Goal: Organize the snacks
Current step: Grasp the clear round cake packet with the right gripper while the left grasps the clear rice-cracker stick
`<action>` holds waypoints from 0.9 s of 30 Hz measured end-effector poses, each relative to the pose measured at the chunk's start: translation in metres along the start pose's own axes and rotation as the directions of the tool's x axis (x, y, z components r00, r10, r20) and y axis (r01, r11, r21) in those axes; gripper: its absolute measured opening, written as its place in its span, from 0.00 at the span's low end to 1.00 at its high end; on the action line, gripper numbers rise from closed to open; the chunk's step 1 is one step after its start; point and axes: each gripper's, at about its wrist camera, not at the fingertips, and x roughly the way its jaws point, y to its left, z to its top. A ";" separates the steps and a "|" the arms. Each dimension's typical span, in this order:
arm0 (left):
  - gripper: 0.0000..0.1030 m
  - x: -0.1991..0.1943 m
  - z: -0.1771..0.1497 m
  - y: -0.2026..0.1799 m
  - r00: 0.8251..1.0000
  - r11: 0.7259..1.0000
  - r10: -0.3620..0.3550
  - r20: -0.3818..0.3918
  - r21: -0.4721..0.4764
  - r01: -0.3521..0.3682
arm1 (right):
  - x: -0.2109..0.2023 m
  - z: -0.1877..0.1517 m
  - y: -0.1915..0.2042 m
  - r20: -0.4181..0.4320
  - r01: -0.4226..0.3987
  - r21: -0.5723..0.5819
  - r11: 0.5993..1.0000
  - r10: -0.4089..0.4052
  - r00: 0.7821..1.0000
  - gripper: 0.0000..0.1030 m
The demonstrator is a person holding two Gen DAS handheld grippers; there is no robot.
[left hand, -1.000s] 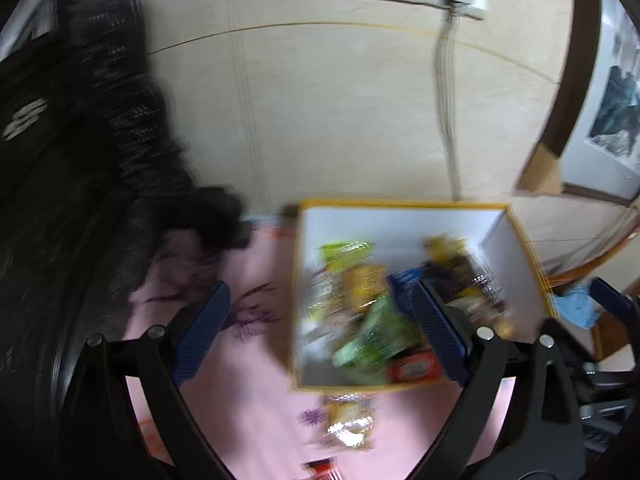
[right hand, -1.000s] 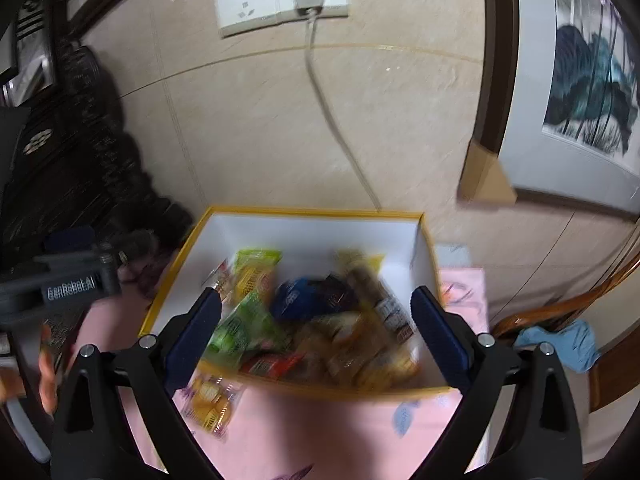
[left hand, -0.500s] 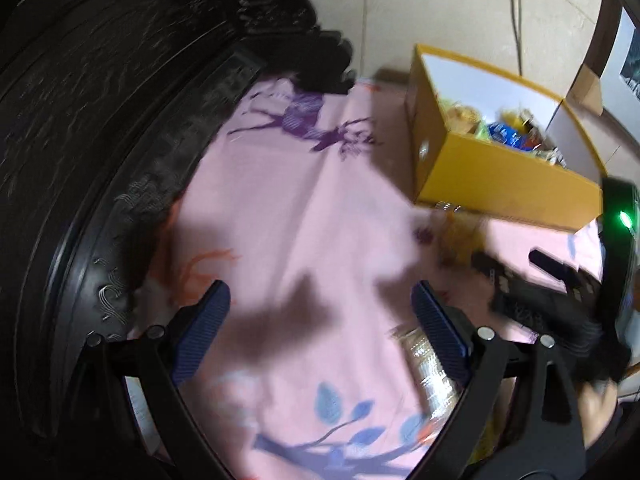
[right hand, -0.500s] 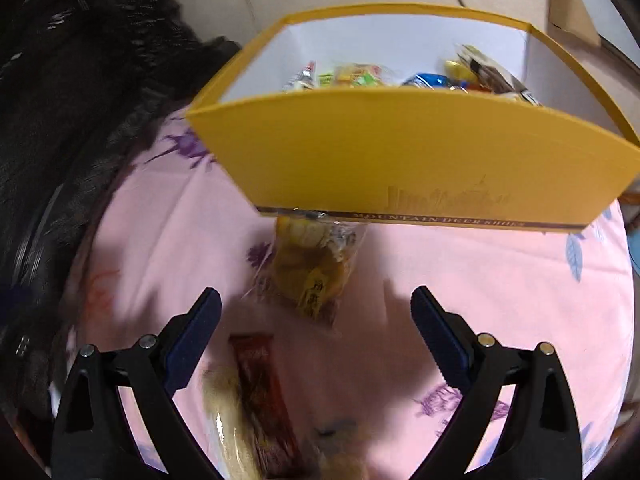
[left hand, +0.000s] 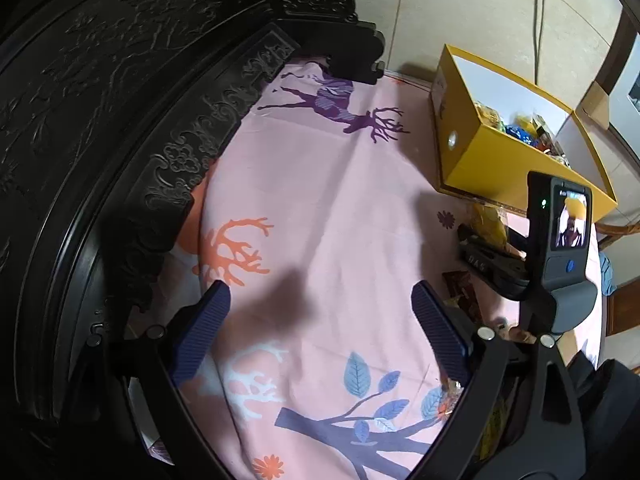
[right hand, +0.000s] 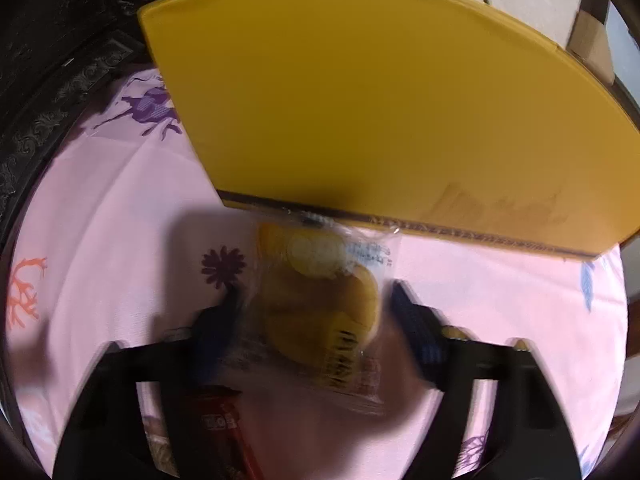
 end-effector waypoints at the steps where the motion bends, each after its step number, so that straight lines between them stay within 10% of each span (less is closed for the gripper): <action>1: 0.91 0.000 0.000 -0.001 1.000 1.000 -0.003 -0.001 0.005 0.003 | -0.001 0.001 -0.002 -0.007 -0.013 -0.001 1.000 0.013 1.000 0.57; 14: 0.91 0.068 -0.048 -0.083 0.970 0.984 -0.072 -0.233 0.140 0.107 | -0.042 -0.052 -0.102 -0.088 -0.078 0.051 0.996 0.083 0.993 0.55; 27: 0.91 0.083 -0.058 -0.114 0.971 0.986 -0.031 -0.238 0.152 0.069 | -0.067 -0.095 -0.142 -0.085 -0.090 0.144 0.986 0.103 0.991 0.55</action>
